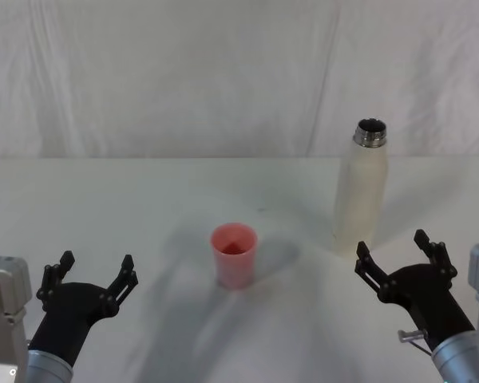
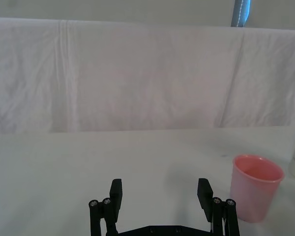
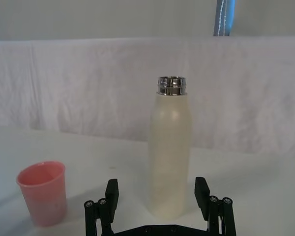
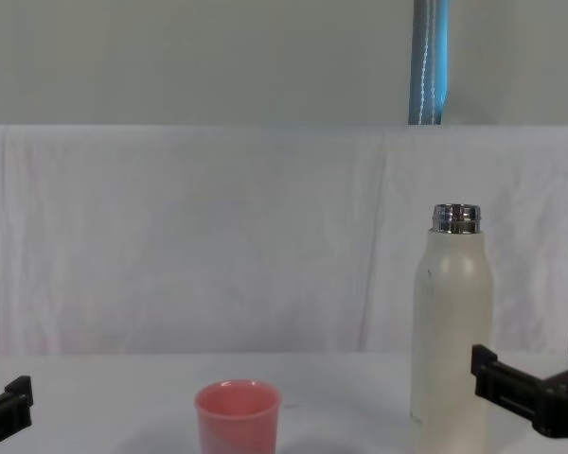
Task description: Grasp the thermos with one hand and pour water into the cup lid.
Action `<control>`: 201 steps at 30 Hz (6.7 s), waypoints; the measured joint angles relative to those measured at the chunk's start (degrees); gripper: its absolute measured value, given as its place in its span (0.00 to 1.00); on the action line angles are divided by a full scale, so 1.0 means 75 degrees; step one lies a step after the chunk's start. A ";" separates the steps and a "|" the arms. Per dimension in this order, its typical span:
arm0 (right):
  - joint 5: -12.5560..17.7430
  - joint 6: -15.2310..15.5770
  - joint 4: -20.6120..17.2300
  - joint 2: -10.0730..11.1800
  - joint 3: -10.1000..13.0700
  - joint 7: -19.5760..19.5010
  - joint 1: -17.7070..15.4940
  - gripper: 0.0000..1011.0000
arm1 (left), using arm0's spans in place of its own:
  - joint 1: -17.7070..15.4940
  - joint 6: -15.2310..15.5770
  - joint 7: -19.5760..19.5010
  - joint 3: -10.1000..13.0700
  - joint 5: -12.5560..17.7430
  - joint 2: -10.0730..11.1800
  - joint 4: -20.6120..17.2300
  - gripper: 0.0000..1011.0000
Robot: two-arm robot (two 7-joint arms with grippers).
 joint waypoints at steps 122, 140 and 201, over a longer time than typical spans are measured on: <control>-0.0479 0.1437 0.2593 -0.1011 0.0293 0.0259 0.3183 0.99 | 0.0000 0.0000 0.0000 0.0000 0.0000 0.0000 0.0000 0.99; -0.0506 0.1400 0.2921 -0.1151 0.0410 0.0259 0.3363 0.99 | 0.0000 0.0000 0.0000 0.0000 0.0000 0.0000 0.0000 0.99; -0.0396 0.1345 0.3281 -0.1280 0.0508 0.0267 0.3547 0.94 | 0.0000 0.0000 0.0000 0.0000 0.0000 0.0000 0.0000 0.99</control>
